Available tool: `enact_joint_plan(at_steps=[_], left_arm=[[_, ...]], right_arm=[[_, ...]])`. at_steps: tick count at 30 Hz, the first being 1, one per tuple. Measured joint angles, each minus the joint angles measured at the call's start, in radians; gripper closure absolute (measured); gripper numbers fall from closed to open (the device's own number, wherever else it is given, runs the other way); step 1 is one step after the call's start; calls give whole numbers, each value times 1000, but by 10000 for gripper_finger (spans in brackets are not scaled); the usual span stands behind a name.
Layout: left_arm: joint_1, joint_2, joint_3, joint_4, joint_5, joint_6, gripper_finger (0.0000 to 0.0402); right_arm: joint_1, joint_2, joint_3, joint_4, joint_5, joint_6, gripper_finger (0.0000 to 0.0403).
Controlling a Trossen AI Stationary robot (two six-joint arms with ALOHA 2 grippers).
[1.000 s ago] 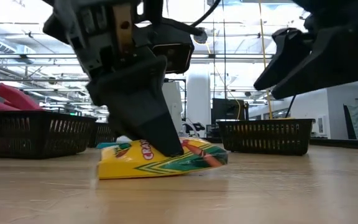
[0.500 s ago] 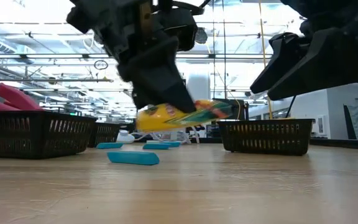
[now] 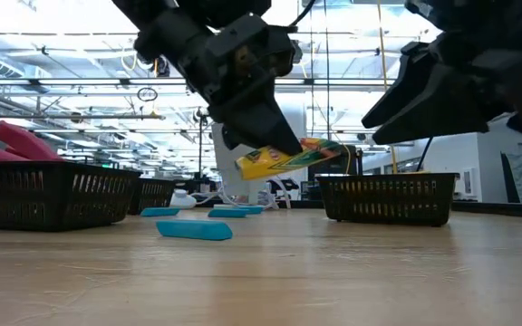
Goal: Pick & Place School Supplies
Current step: Put the yellow crayon box into the bottom right black bin
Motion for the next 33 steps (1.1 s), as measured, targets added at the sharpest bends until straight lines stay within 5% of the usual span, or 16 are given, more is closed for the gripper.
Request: enact_joint_plan(at_steps=[11,24,33], left_arm=[[129,0,18,86,165,161,342],[201,0,99,49,195,307,342],[216,0,100,62,202,325,342]], right_arm=[[-108,0,-32,23,26,-28,175],[-176,0,-42,59,25,-81,175],[-152,-61,-43,-249,168,100,175]])
